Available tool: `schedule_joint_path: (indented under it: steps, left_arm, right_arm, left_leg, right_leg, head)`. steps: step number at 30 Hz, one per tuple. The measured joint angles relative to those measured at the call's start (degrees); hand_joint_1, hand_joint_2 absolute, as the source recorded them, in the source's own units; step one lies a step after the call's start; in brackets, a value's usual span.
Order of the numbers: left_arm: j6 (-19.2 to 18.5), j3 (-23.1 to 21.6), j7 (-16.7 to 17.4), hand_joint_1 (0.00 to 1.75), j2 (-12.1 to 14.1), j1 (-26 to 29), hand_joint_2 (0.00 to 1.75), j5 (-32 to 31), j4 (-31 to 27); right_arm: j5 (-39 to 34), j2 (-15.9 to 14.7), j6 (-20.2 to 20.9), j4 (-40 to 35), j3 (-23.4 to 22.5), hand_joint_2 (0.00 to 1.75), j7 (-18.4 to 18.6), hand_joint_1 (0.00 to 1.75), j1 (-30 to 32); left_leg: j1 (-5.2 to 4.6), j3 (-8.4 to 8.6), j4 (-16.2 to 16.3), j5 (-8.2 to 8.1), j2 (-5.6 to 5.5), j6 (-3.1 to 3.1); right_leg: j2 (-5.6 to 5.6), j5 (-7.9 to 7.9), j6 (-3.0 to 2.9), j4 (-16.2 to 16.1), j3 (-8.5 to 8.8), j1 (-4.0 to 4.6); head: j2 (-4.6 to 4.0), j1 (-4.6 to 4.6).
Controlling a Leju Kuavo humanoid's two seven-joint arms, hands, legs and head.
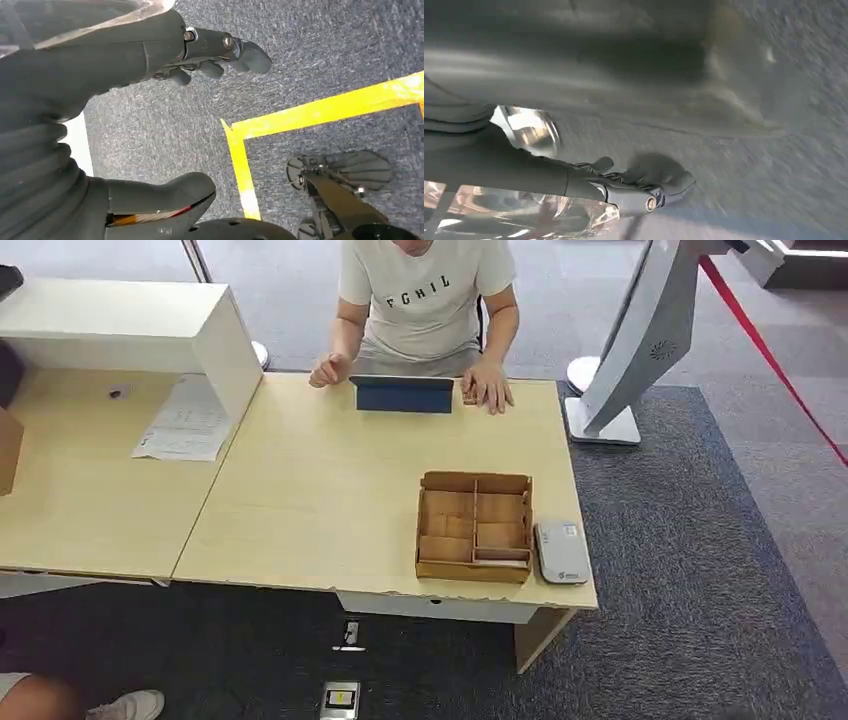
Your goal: Pass the card to the sensor for recognition and then transmit it.
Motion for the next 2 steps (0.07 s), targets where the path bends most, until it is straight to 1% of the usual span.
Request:
schedule_joint_path:
  steps: [2]
  left_arm:
    - [0.2, 0.0, -0.2, 0.0, -0.1, 0.0, 1.75, 0.2, -0.1]
  right_arm:
    - [-1.7, 2.0, 0.7, 0.6, -2.1, 0.0, 0.5, 0.0, 0.6]
  left_leg:
    - [0.01, 0.04, 0.0, 0.01, 0.07, -0.01]
  right_leg:
    - [0.05, 0.0, -0.01, 0.0, 0.0, 0.02]
  head:
    - [0.0, -0.11]
